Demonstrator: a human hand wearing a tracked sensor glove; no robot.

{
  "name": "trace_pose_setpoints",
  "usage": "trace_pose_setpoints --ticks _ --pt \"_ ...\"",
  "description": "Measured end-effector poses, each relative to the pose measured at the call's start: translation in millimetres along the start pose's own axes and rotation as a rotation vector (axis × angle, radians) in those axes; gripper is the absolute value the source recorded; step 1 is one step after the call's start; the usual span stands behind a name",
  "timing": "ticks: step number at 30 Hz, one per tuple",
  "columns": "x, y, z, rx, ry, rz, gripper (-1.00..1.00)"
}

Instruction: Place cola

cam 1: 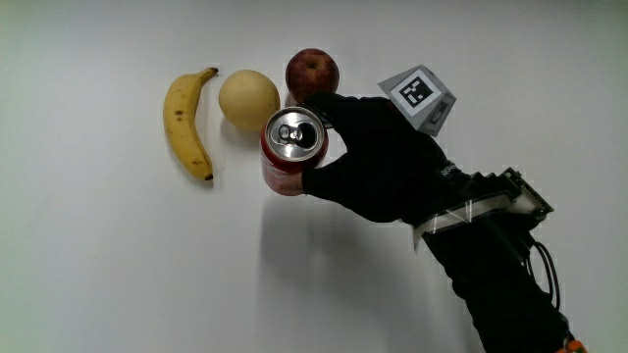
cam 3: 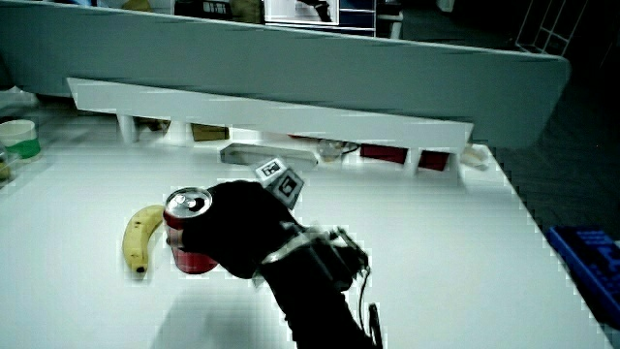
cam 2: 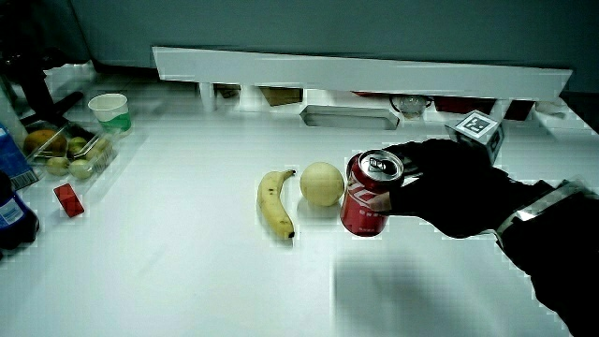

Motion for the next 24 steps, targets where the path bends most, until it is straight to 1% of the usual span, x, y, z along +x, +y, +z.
trace_pose_setpoints --ticks 1,2,3,5,6,8,9,10,11,12,13,14,15,16,19,21,23,24 --pt "0.3 2.0 -1.2 0.075 -0.028 0.057 0.0" --pt "3.9 4.3 -2.4 0.087 -0.015 0.037 0.0" --pt "8.9 7.1 -3.9 0.012 0.026 -0.013 0.0" --pt "14.8 11.9 -7.3 0.021 0.056 -0.024 0.0" --pt "16.3 14.3 -9.3 0.011 0.082 -0.054 0.0" --pt "20.6 21.5 -13.2 0.013 0.076 -0.057 0.0" --pt "23.7 25.7 -15.3 0.008 0.075 -0.044 0.0" --pt "24.1 27.6 -16.9 0.007 0.064 -0.054 0.0" --pt "20.0 27.6 -17.6 0.095 0.015 -0.014 0.0" --pt "22.1 29.9 -19.2 0.092 0.017 -0.033 0.0" --pt "23.7 32.0 -20.6 0.094 0.004 -0.04 0.0" --pt "24.6 34.2 -22.1 0.092 0.014 -0.043 0.0" --pt "24.3 36.6 -24.0 0.082 0.002 -0.059 0.0" --pt "21.6 37.2 -25.4 0.086 0.01 -0.061 0.0" --pt "26.5 43.0 -31.2 0.065 0.012 -0.067 0.0" --pt "29.4 45.0 -33.7 0.061 0.013 -0.089 0.0" --pt "30.9 45.7 -35.4 0.057 0.022 -0.081 0.0" --pt "32.9 46.5 -36.5 0.057 0.021 -0.086 0.0"
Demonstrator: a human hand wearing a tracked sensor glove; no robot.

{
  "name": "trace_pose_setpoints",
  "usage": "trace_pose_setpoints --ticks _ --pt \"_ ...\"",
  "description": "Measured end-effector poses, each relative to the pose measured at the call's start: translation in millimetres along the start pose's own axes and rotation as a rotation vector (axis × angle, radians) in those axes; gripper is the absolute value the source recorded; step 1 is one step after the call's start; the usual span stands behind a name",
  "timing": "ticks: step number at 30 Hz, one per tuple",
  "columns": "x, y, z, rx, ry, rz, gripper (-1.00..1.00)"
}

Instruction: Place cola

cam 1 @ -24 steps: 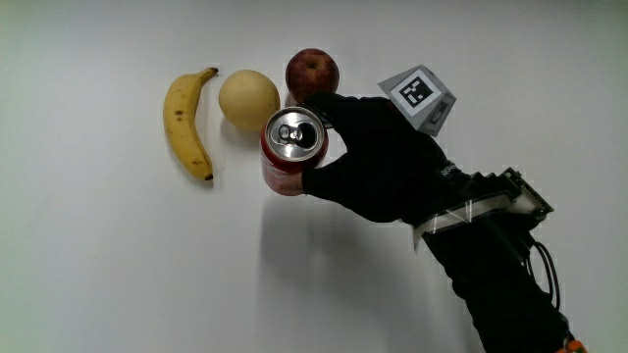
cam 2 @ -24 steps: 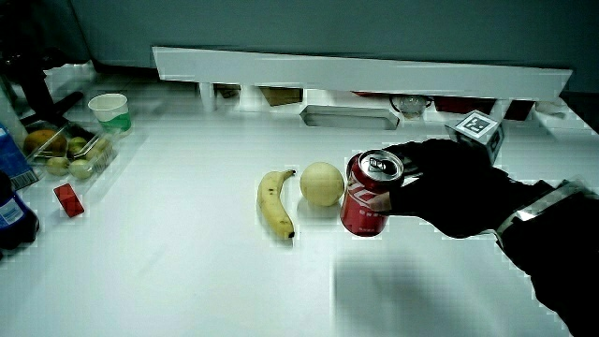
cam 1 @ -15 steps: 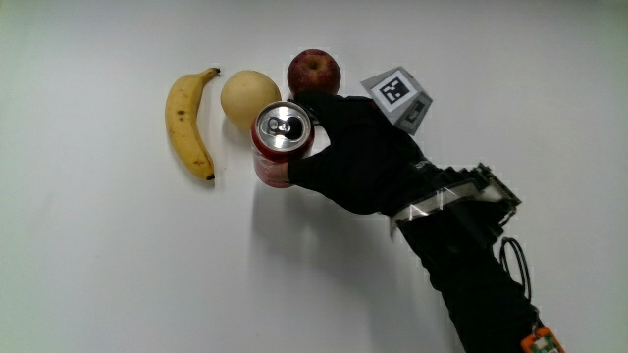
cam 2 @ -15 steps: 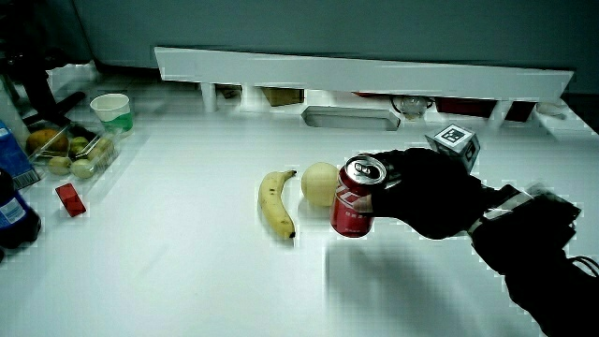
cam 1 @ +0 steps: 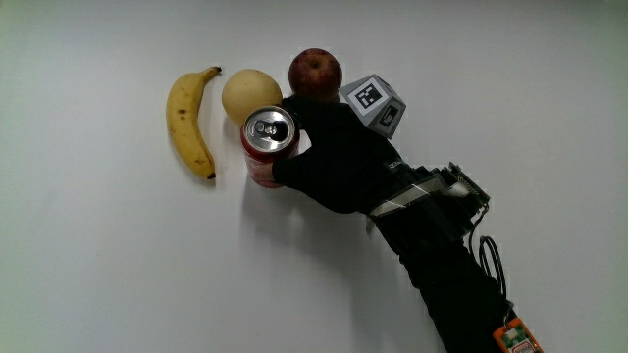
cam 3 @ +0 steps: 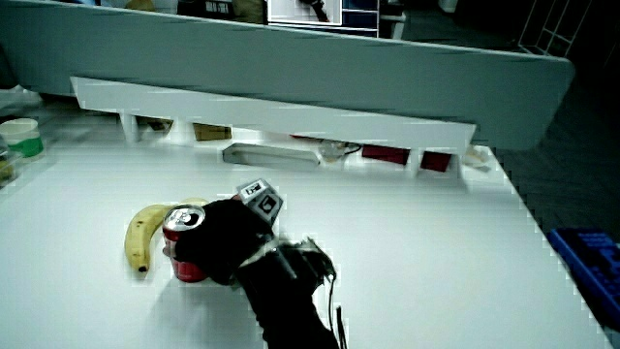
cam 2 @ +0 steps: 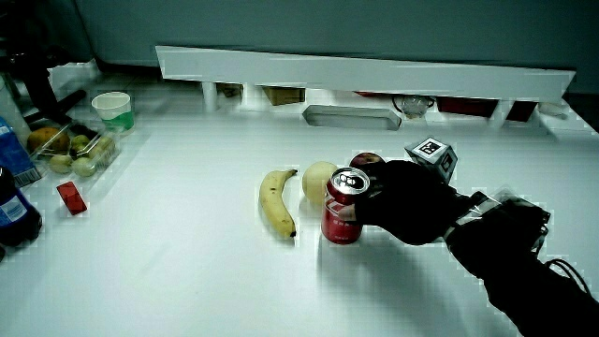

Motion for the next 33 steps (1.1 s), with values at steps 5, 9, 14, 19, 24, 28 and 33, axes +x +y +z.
trace_pose_setpoints --ticks 5,9,14,19,24,28,33 --pt "4.0 3.1 -6.0 -0.014 -0.01 -0.023 0.0" --pt "11.9 5.0 -9.3 -0.025 0.029 -0.023 0.0" --pt "14.9 6.4 -10.2 -0.024 0.031 -0.039 0.0" --pt "18.9 5.7 -12.0 -0.036 0.063 -0.033 -0.06" --pt "22.6 5.2 -11.8 -0.068 0.09 -0.038 -0.38" --pt "22.0 0.7 -10.7 -0.071 0.088 -0.03 -0.62" --pt "21.2 -13.4 -5.7 -0.127 0.083 -0.051 -0.94"
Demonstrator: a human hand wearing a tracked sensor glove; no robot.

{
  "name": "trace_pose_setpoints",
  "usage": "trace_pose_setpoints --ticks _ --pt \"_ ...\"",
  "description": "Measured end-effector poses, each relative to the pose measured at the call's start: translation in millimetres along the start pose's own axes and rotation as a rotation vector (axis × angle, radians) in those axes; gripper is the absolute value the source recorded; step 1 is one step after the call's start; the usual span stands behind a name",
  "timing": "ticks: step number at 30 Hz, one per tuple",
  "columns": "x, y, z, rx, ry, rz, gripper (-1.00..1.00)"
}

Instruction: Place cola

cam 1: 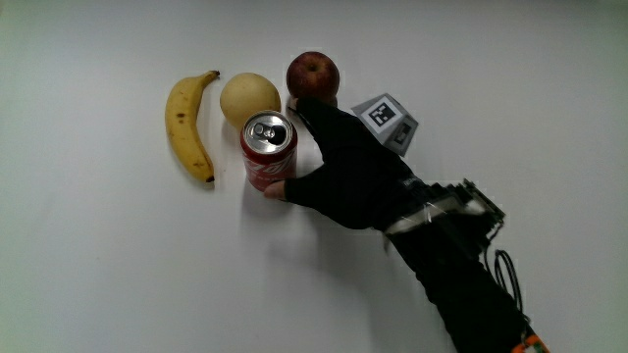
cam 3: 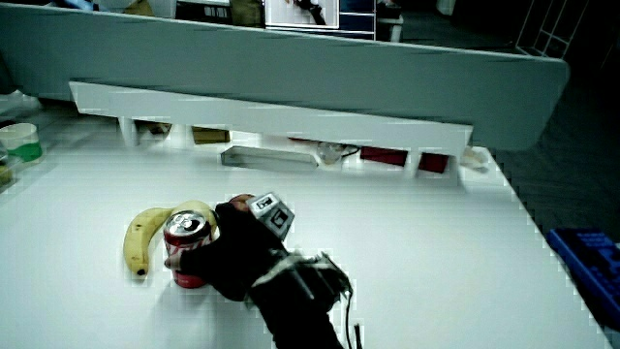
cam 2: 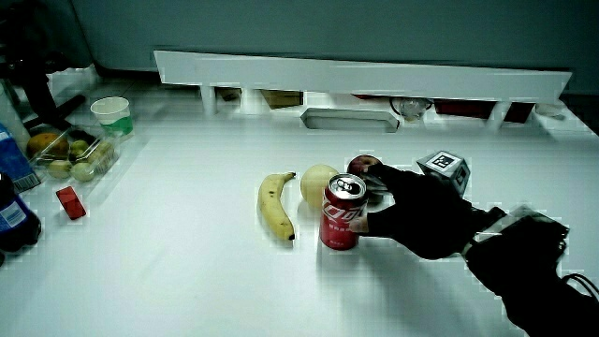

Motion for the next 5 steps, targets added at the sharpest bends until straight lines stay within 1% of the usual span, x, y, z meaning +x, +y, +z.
trace_pose_setpoints --ticks 1,2,3,4,5 --pt "0.0 -5.1 1.2 0.002 0.002 0.011 -1.0" --pt "-2.1 -12.2 2.9 0.005 -0.019 -0.02 -1.0" --pt "-1.7 -17.9 4.4 0.011 -0.03 -0.01 -1.0" --pt "-6.0 -27.0 5.9 0.014 -0.016 -0.025 -1.0" --pt "-7.5 -35.7 7.4 0.02 -0.026 -0.059 -1.0"
